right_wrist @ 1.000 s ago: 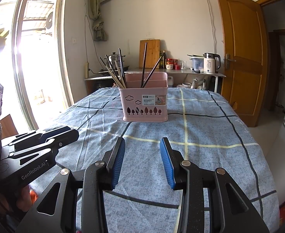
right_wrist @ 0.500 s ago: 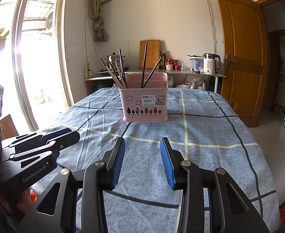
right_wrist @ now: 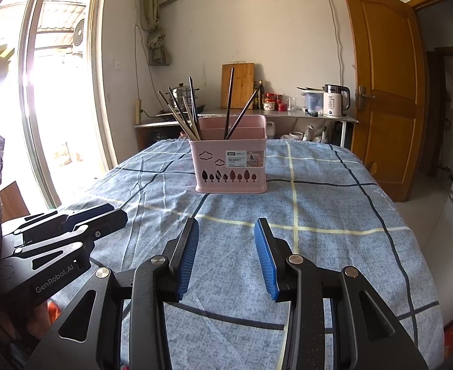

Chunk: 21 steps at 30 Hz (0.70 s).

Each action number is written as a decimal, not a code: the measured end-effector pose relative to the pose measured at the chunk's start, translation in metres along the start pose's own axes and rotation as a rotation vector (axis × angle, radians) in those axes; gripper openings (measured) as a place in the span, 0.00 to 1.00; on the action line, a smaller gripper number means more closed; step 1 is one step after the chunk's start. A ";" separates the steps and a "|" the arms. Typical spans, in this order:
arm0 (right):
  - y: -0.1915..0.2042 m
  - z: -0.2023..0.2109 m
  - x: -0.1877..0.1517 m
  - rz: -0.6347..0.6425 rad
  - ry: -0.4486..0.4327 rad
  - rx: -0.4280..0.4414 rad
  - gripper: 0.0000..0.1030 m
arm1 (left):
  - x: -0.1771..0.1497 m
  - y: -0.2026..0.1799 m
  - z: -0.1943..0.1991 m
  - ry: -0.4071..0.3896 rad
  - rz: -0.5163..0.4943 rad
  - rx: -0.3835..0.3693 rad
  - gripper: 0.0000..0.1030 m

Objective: Organize utensils

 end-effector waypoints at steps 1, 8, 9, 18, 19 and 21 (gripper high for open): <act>0.000 0.000 0.000 0.001 0.000 0.000 0.38 | 0.000 0.000 0.000 0.000 0.000 -0.001 0.18; 0.001 0.001 0.000 0.002 0.003 -0.001 0.38 | -0.001 -0.001 0.001 0.005 -0.012 0.001 0.18; 0.001 0.001 0.000 0.001 0.002 -0.001 0.38 | -0.001 0.000 0.002 0.006 -0.014 0.000 0.18; 0.001 0.001 0.000 0.002 0.002 -0.001 0.38 | -0.001 0.001 0.002 0.014 -0.017 0.010 0.18; 0.001 0.000 0.000 0.002 0.002 -0.001 0.38 | -0.001 0.001 0.002 0.013 -0.018 0.010 0.18; 0.001 0.000 0.000 0.001 0.003 -0.001 0.38 | -0.001 0.001 0.003 0.015 -0.018 0.013 0.18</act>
Point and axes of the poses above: each gripper's, at about its wrist camera, not at the fingertips, and z roughly against the way its jaws point, y to its left, x to its top, the point moved 3 cm from there along -z, roughly the way its jaws point, and after that the axes turned 2 degrees about z, right-handed, at the moved point
